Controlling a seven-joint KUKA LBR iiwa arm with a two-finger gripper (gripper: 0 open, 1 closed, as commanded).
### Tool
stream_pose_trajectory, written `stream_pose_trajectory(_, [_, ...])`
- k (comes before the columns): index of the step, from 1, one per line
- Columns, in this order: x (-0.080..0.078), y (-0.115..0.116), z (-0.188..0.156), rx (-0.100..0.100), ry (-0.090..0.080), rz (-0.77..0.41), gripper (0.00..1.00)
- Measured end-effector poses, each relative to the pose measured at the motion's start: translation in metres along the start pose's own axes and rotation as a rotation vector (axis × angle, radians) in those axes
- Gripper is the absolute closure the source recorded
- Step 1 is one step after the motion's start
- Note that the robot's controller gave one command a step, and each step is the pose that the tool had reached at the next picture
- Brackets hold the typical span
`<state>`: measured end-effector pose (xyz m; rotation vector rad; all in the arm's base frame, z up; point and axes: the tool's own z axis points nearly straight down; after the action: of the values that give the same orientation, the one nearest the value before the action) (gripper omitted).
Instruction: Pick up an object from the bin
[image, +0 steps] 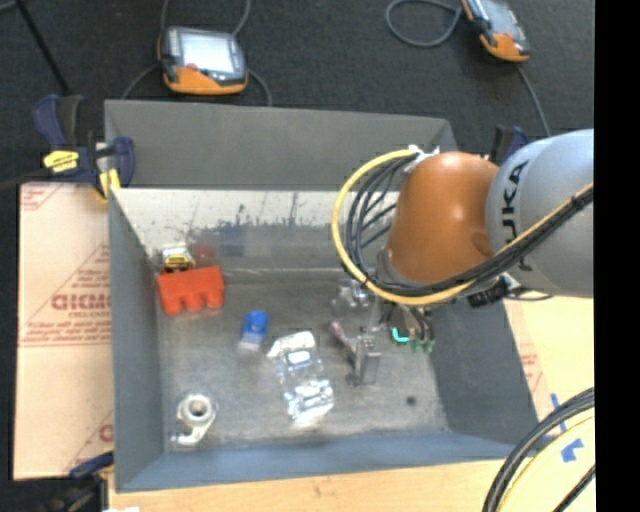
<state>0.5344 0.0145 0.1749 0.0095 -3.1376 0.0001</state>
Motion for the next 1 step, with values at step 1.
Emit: stream_pose_trajectory(1, [-0.0227, -0.0363, 0.1071, -0.001, -0.004, 0.202, 0.0])
